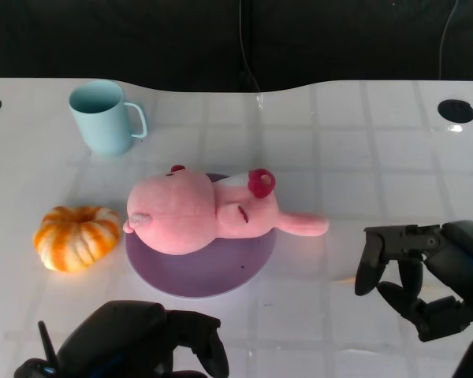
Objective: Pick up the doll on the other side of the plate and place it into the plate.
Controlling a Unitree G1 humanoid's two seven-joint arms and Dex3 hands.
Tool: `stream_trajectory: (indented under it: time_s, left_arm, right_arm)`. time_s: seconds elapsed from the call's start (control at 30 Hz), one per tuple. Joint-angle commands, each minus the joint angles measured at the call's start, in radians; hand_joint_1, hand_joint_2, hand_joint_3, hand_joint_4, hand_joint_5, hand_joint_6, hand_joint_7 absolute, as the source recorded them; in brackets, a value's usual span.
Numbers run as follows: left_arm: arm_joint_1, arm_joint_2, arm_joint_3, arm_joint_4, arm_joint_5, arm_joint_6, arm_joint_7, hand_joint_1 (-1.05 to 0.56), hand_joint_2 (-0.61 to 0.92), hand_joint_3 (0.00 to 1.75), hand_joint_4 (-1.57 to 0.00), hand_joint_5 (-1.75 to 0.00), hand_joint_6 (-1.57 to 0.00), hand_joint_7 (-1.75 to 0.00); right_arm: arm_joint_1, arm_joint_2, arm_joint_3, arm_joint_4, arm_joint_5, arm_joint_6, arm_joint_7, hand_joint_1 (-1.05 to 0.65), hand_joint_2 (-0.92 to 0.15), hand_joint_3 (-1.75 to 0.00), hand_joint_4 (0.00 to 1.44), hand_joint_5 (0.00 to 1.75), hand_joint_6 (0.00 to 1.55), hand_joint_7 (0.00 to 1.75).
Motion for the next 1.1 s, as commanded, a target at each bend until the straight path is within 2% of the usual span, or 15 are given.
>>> stream_trajectory:
  time_s: [0.03,0.3,0.47,0.77,0.93,1.1]
  left_arm:
    - [-0.004,0.014,0.004,0.008,0.000,-0.010,-0.001,-0.31,0.92,0.36,-0.71,-1.36,-0.77,-0.88]
    - [-0.007,0.012,0.008,0.002,-0.001,-0.012,0.001,-0.31,0.92,0.35,-0.72,-1.36,-0.77,-0.89]
    - [-0.005,0.015,0.017,0.005,-0.007,-0.010,0.000,-0.32,0.92,0.35,-0.72,-1.37,-0.77,-0.89]
    - [0.004,0.025,0.029,0.028,-0.010,-0.043,0.011,-0.31,0.92,0.35,-0.72,-1.40,-0.77,-0.90]
    - [-0.001,0.018,0.029,0.045,-0.002,-0.048,0.014,-0.32,0.92,0.35,-0.71,-1.42,-0.76,-0.90]
    - [-0.004,0.008,0.028,0.061,-0.001,-0.057,0.030,-0.31,0.92,0.32,-0.71,-1.38,-0.78,-0.88]
  right_arm:
    - [0.007,0.010,0.000,0.033,-0.007,0.024,-0.024,-0.04,-0.33,-1.27,0.84,1.74,0.77,1.38]
    - [-0.011,-0.002,0.017,0.065,-0.062,0.044,-0.027,-0.05,-0.36,-1.18,0.86,1.75,0.77,1.38]
    - [-0.026,-0.003,0.029,0.094,-0.071,0.033,-0.033,-0.04,-0.34,-1.22,0.85,1.74,0.77,1.36]
    - [-0.012,-0.012,0.050,0.048,-0.075,0.094,0.012,-0.05,-0.32,-1.23,0.86,1.75,0.80,1.33]
    - [-0.010,-0.016,0.050,0.042,-0.077,0.089,0.015,-0.06,-0.31,-1.23,0.88,1.73,0.83,1.29]
    - [-0.010,-0.021,0.047,0.042,-0.057,0.082,0.026,-0.03,-0.30,-1.24,0.87,1.74,0.83,1.32]
